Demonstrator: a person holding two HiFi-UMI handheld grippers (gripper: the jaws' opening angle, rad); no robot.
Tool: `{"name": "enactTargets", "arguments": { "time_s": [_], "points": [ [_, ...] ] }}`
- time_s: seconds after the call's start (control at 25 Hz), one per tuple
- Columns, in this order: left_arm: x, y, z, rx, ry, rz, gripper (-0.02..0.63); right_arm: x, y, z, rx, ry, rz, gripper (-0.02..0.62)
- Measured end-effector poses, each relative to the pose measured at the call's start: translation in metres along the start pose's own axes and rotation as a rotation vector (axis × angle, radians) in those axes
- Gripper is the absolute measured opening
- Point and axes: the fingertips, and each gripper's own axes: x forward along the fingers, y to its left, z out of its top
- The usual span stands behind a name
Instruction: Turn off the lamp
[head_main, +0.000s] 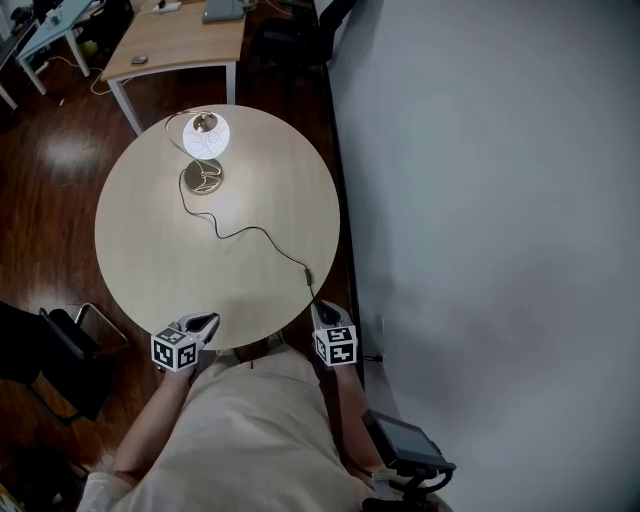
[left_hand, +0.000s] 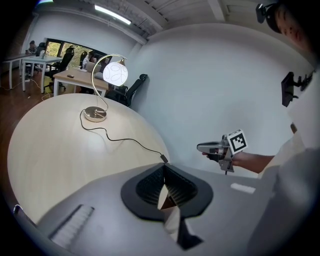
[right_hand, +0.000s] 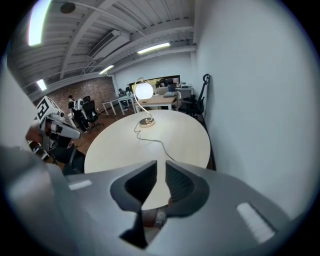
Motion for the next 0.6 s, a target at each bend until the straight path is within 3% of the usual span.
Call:
{"name": "enactTargets", "arguments": {
  "time_s": [0.36, 0.6],
  "points": [
    [0.038, -0.016, 0.016, -0.004, 0.022, 0.029, 0.005, 0.046, -0.041, -0.005, -0.013, 0.060, 0.016, 0.072],
    [0.051, -0.010, 0.018, -0.010, 0.035, 0.069, 0.005, 0.081, -0.041, -0.008, -0.025, 0.096, 0.083, 0.111]
  ]
}}
